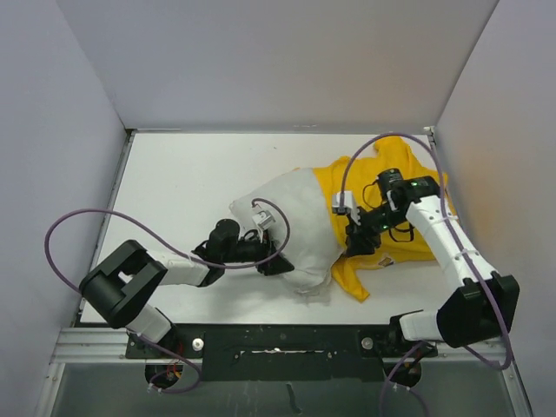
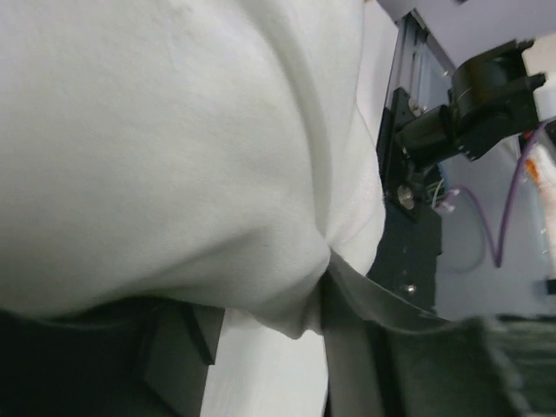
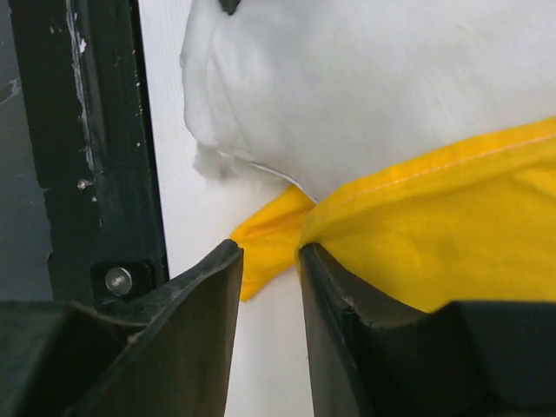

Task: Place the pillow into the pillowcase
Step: Stuff the pillow into the pillowcase.

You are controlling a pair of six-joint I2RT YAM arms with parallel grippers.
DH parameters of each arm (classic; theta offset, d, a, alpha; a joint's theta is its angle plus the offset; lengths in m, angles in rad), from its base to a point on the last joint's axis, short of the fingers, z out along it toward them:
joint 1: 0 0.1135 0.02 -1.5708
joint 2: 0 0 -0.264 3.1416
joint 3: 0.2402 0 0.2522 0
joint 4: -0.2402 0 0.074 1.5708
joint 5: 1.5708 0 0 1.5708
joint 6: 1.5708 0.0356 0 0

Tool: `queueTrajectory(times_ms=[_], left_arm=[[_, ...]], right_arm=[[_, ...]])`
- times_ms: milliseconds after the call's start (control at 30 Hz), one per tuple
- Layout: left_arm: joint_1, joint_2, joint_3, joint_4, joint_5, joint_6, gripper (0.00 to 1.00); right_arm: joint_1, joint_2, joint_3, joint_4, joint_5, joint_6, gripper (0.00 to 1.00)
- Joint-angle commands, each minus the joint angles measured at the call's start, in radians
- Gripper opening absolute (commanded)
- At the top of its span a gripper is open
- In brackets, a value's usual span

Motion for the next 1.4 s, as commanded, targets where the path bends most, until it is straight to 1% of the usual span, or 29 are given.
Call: queueTrajectory(times_ms=[0,67,133,167,200,233,300,367,433,533,600,700,767,867,900,967,1033,1100,1133,1167,1200,1300,1333,1367], left_arm=[[0.036,-0.192,-0.024,-0.109,-0.024,-0.041,0.51],[0.050,-0.358,-0.032,-0.249,-0.097,-0.005,0.66],[0.058,-0.476,-0.040,-0.375,-0.179,0.018,0.86],[0.061,-0.547,-0.051,-0.420,-0.229,0.019,0.96],[0.069,-0.629,-0.066,-0.450,-0.283,0.007,0.98],[0.080,-0.676,-0.080,-0.476,-0.325,-0.010,0.98],[0.130,-0.714,-0.064,-0.524,-0.327,-0.038,0.98],[0.215,-0.679,-0.006,-0.586,-0.282,-0.086,0.98],[0.280,-0.609,0.058,-0.624,-0.247,-0.147,0.98],[0.349,-0.498,0.133,-0.630,-0.228,-0.232,0.98],[0.360,-0.432,0.164,-0.590,-0.238,-0.268,0.98],[0.356,-0.342,0.202,-0.530,-0.256,-0.312,0.98],[0.340,-0.269,0.229,-0.507,-0.259,-0.327,0.98],[0.286,-0.182,0.276,-0.494,-0.280,-0.299,0.98],[0.272,-0.151,0.289,-0.492,-0.282,-0.287,0.97],[0.255,-0.096,0.306,-0.485,-0.280,-0.269,0.93],[0.248,-0.044,0.330,-0.464,-0.264,-0.246,0.83],[0.248,0.009,0.364,-0.426,-0.213,-0.214,0.70],[0.247,0.033,0.382,-0.406,-0.179,-0.192,0.61],[0.246,0.056,0.402,-0.379,-0.143,-0.174,0.49],[0.244,0.074,0.422,-0.342,-0.101,-0.159,0.36],[0.216,0.112,0.467,-0.196,0.041,-0.117,0.10],[0.202,0.115,0.483,-0.163,0.075,-0.097,0.05],[0.183,0.113,0.494,-0.131,0.108,-0.072,0.03]], right_arm=[[-0.112,-0.079,0.178,-0.179,-0.164,-0.161,0.40],[-0.130,-0.063,0.261,-0.162,-0.185,-0.113,0.50],[-0.135,-0.029,0.335,-0.098,-0.184,-0.022,0.59],[-0.135,-0.009,0.361,-0.044,-0.175,0.057,0.63],[-0.135,0.015,0.388,0.024,-0.159,0.138,0.66],[-0.134,0.040,0.411,0.089,-0.140,0.215,0.66],[-0.110,0.106,0.461,0.223,-0.063,0.370,0.68],[-0.039,0.179,0.526,0.276,0.053,0.472,0.68],[0.029,0.245,0.582,0.309,0.160,0.529,0.69],[0.092,0.319,0.635,0.357,0.312,0.617,0.68],[0.103,0.353,0.646,0.379,0.410,0.650,0.68],[0.105,0.382,0.644,0.398,0.529,0.657,0.66],[0.107,0.386,0.627,0.407,0.578,0.644,0.60],[0.111,0.394,0.607,0.411,0.622,0.623,0.50],[0.111,0.400,0.603,0.407,0.628,0.617,0.45],[0.114,0.410,0.603,0.399,0.630,0.607,0.34],[0.116,0.420,0.614,0.385,0.606,0.600,0.22],[0.115,0.435,0.647,0.355,0.543,0.598,0.10],[0.116,0.445,0.670,0.335,0.489,0.598,0.04],[0.115,0.455,0.698,0.318,0.416,0.598,0.00],[0.116,0.464,0.722,0.306,0.344,0.602,0.00],[0.121,0.494,0.806,0.294,0.118,0.618,0.00],[0.126,0.501,0.827,0.307,0.052,0.635,0.00],[0.133,0.513,0.852,0.318,0.002,0.654,0.00]])
